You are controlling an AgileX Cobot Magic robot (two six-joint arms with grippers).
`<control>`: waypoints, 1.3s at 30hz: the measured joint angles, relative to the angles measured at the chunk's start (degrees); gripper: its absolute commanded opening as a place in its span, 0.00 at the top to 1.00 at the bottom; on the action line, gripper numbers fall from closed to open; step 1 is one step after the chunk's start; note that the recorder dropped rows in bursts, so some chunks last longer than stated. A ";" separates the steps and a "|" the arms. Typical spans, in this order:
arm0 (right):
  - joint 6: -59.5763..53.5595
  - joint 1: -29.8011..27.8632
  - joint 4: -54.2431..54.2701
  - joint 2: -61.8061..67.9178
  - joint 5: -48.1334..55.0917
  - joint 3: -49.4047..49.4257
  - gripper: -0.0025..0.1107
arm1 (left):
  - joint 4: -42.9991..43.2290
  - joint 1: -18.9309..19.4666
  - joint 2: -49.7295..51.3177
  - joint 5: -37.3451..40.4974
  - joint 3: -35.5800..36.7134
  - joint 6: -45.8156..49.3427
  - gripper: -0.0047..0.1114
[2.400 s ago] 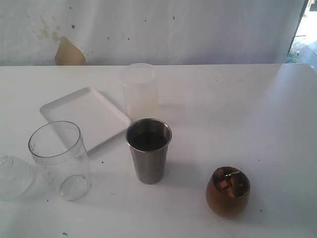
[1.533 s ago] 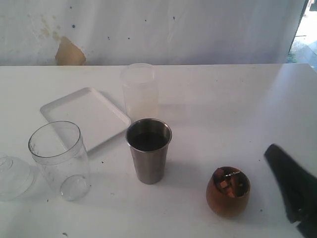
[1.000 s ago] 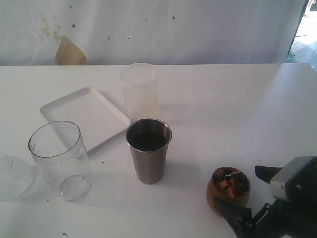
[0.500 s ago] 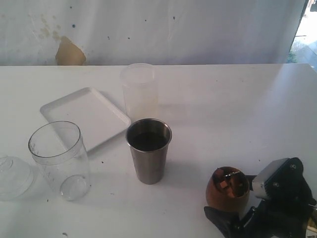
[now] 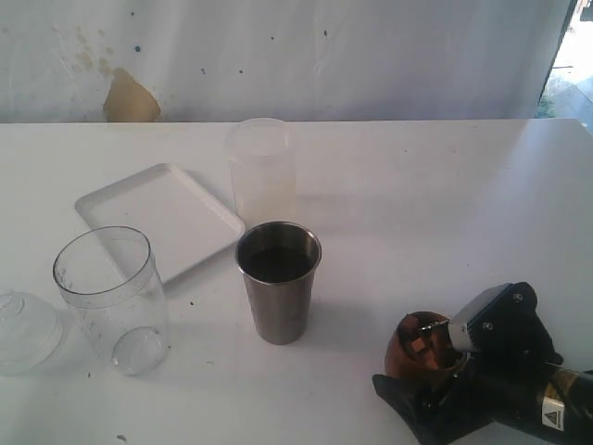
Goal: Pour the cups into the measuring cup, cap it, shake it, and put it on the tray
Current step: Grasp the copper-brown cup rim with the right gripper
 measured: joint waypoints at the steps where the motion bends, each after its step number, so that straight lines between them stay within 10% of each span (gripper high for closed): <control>1: 0.00 0.00 0.00 0.58 0.00 -0.28 0.06 | 0.00 0.00 0.00 0.00 0.00 0.00 0.95; 39: -3.02 0.00 1.24 10.73 -11.72 -4.96 0.06 | 0.00 0.00 0.00 0.00 0.00 0.00 0.95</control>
